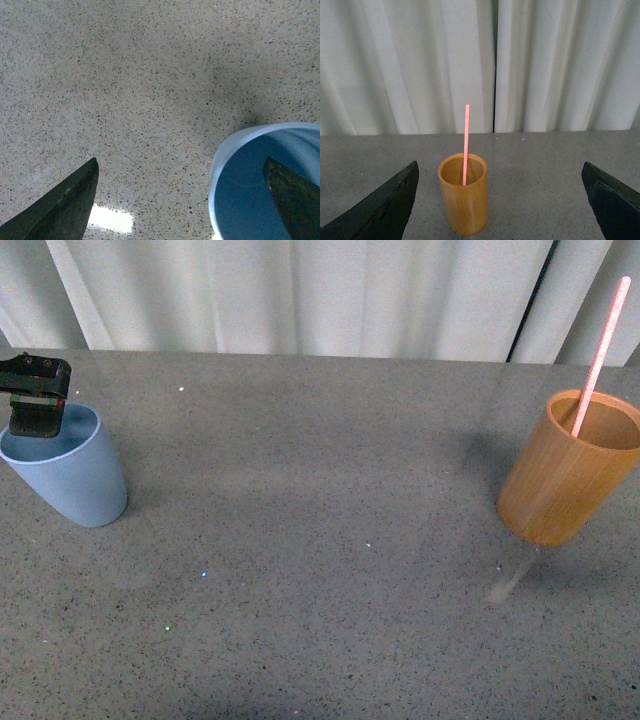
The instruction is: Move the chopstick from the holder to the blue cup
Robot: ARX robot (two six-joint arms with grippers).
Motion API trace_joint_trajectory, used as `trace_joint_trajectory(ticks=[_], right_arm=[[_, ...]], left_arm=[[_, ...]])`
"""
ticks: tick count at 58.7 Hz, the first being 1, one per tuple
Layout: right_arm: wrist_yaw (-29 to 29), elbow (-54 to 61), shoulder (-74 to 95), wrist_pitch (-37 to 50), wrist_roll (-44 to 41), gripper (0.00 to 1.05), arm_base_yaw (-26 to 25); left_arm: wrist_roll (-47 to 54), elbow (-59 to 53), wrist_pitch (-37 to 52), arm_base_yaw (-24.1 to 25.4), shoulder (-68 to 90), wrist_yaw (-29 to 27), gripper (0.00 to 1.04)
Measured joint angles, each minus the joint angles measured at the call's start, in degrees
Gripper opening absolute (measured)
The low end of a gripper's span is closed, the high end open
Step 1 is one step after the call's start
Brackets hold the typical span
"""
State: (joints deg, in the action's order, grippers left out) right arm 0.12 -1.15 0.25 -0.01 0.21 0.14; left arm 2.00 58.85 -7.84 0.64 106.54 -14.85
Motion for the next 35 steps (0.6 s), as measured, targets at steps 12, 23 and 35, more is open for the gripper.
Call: trace_joint_trajectory(ticks=[12,23,35], right_arm=[[0.0,0.0,0.0,0.0,0.0,0.95,0.0],[0.0,0.0,0.0,0.0,0.0,0.95,0.0],[0.02,0.0,0.0,0.0,0.0,0.95,0.0]], left_arm=[[-0.28,0.5,-0.59,-0.04,2.64,-1.42,0.82],[-0.61,0.72,-1.64,-0.15,2.99,-1.46,0.54],[-0.66,1.4,-4.24,-1.22,2.62,0.42,0.2]])
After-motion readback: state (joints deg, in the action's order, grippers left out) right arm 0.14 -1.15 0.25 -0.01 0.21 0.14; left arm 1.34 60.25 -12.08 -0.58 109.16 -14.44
